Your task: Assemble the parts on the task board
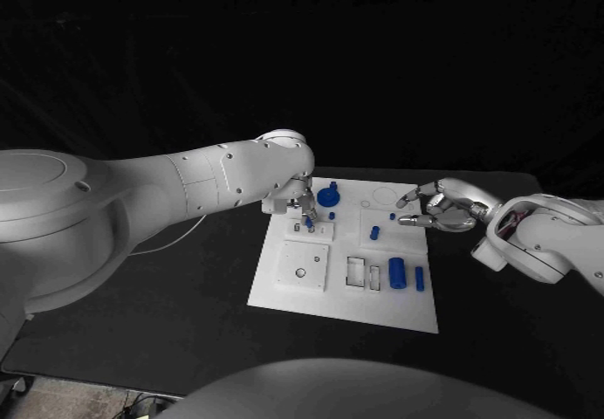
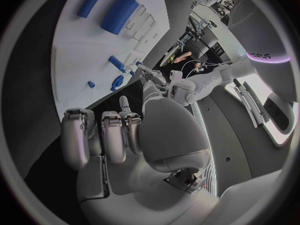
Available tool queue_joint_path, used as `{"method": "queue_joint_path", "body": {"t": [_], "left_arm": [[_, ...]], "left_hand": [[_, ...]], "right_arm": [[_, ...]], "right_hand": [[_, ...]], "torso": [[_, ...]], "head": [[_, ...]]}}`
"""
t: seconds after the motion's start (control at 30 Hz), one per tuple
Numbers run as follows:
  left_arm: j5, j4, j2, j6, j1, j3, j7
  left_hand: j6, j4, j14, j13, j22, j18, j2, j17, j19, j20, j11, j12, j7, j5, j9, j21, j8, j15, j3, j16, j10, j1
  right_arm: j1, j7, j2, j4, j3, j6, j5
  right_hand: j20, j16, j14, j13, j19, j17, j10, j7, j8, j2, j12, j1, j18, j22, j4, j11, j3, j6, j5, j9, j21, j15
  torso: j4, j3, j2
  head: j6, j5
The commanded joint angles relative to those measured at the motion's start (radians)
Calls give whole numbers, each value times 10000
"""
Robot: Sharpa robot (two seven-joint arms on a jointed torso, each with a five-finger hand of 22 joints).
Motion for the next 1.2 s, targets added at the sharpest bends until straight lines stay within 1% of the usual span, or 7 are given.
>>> {"method": "queue_joint_path", "body": {"t": [0.03, 0.37, 0.4, 0.47, 0.83, 1.2], "left_arm": [[10, 32, 13, -77, -9, 3, -115], [33, 1, 50, -50, -80, 2, -102], [35, -3, 53, -57, -85, 2, -98], [38, -14, 58, -76, -91, 2, -90], [44, -40, 62, -59, -101, 1, -92], [46, -11, 47, 107, -103, -19, -193]], "left_hand": [[-61, 0, 1068, 2613, 1894, -10, 17, 2629, 392, -69, -15, 31, -5, -33, 7, -35, -20, 52, 30, 25, 1021, -77], [-52, -3, 1068, 2613, 1881, -5, -19, 2629, 380, -67, -15, 31, -7, -29, 43, -48, -27, 53, 121, 25, 1021, -112], [-52, -3, 1068, 2613, 1881, -5, -19, 2629, 380, -67, -15, 31, -7, -29, 43, -48, -27, 53, 121, 25, 1021, -112], [-52, -3, 1068, 2613, 1881, -5, -19, 2629, 380, -67, -15, 31, -7, -29, 43, -48, -27, 53, 121, 25, 1021, -112], [-49, -3, 1068, 2613, 1874, -3, -28, 2629, 374, -67, -16, 31, -7, -27, 57, -53, -30, 53, 160, 25, 1021, -125], [-50, -13, 1068, 2613, 1857, 2, -49, 2629, 357, -67, -16, 31, -8, -27, 75, -66, -35, 53, 209, 25, 1021, -135]], "right_arm": [[-10, 92, 10, 0, -1, 144, -10], [-11, 97, -9, 11, -1, 144, -9], [-11, 97, -12, 12, -1, 142, -9], [-11, 97, -18, 12, -1, 141, -9], [-14, 102, -24, 8, -1, 146, -8], [-17, 88, -20, 0, -1, 157, -7]], "right_hand": [[35, 35, 1043, 2615, -59, 2629, 1041, -5, 12, 116, -12, -19, 77, 2136, -38, 50, -46, 82, 55, -8, -32, 57], [38, 35, 1043, 2615, -63, 2629, 1041, -3, 9, 118, -12, -16, 78, 2135, -43, 52, -50, 83, 56, -13, -36, 59], [38, 35, 1043, 2615, -63, 2629, 1041, -3, 9, 118, -12, -16, 78, 2135, -43, 52, -50, 83, 56, -13, -36, 59], [39, 35, 1043, 2615, -58, 2629, 1041, -3, 8, 119, -12, -15, 77, 2137, -44, 53, -51, 84, 57, -15, -31, 60], [41, 35, 1043, 2615, -71, 2629, 1041, -1, 6, 121, -12, -14, 81, 2131, -47, 54, -55, 85, 57, -19, -45, 61], [42, 35, 1043, 2615, -71, 2629, 1041, 0, 4, 122, -12, -12, 81, 2131, -50, 55, -58, 86, 58, -23, -45, 63]], "torso": [[-5, 3, 4], [-7, -2, 5], [-5, 0, 6], [-1, 2, 4], [1, 1, -1], [-4, 3, 0]], "head": [[0, 11], [0, -2], [0, -22], [0, -11], [0, 10], [0, 30]]}}
